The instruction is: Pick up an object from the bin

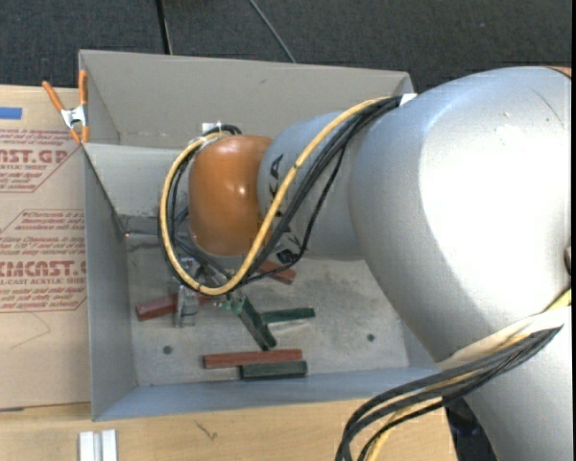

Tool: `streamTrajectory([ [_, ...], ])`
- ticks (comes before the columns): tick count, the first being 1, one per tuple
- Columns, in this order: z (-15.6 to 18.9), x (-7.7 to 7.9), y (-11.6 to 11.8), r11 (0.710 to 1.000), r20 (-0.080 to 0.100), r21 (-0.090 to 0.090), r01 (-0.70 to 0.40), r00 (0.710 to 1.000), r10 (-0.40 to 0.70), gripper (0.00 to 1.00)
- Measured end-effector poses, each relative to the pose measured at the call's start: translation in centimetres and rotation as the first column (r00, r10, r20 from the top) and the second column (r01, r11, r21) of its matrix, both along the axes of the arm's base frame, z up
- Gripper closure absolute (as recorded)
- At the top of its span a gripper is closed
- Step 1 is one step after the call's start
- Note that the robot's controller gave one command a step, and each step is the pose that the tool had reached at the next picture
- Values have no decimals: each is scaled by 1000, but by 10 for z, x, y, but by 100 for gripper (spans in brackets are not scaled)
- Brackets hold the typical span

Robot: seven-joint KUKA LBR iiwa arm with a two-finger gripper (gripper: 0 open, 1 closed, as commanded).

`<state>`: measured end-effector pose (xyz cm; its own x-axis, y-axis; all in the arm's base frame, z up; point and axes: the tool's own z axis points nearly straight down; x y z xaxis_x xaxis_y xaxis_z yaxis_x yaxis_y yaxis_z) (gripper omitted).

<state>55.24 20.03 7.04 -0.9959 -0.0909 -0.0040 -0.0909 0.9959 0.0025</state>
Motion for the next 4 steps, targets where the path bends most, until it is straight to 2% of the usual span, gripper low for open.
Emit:
streamTrajectory([
  [2, 3, -1, 0, 1000, -2, -1, 0, 1000, 0, 100],
  [3, 15, -2, -1, 1000, -9, -3, 0, 1000, 0, 100],
  [4, 30, -1, 0, 1000, -5, -2, 0, 1000, 0, 100],
])
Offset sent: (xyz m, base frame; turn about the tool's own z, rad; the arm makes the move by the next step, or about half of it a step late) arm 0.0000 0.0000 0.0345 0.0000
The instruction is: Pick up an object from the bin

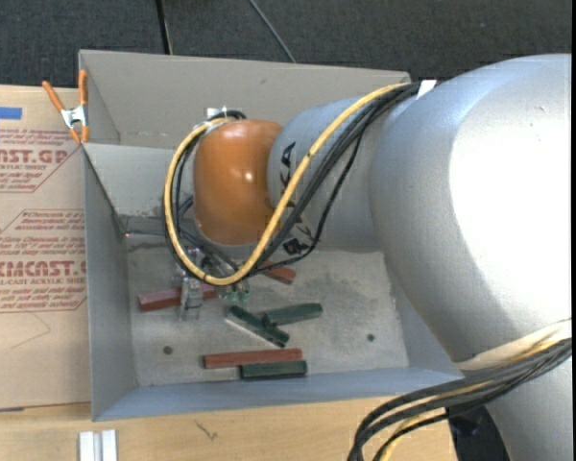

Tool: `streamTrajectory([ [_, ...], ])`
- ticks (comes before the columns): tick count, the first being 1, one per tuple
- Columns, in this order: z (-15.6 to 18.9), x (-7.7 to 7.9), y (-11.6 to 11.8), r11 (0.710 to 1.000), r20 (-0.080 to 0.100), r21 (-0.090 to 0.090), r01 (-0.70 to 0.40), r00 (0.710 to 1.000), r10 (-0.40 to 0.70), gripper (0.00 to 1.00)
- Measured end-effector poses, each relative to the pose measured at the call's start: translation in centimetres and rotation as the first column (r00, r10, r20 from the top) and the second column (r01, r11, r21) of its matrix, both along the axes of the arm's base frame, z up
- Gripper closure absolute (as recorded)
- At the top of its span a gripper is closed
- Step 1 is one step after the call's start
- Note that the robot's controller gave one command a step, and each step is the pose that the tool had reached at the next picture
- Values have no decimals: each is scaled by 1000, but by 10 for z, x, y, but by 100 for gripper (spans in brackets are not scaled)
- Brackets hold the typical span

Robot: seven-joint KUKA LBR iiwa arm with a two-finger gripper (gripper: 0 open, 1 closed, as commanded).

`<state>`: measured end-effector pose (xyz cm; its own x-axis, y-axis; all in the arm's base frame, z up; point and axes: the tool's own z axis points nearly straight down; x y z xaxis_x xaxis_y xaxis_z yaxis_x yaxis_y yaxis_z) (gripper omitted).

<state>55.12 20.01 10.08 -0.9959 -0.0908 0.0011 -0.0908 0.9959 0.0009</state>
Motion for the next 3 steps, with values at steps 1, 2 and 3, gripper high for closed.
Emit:
streamTrajectory([
  [1, 8, 1, 1, 1000, 5, 2, 0, 1000, 0, 100],
  [2, 15, -1, 0, 1000, -3, -1, 0, 1000, 0, 100],
  [3, 34, -1, 0, 1000, -3, -1, 0, 1000, 0, 100],
])
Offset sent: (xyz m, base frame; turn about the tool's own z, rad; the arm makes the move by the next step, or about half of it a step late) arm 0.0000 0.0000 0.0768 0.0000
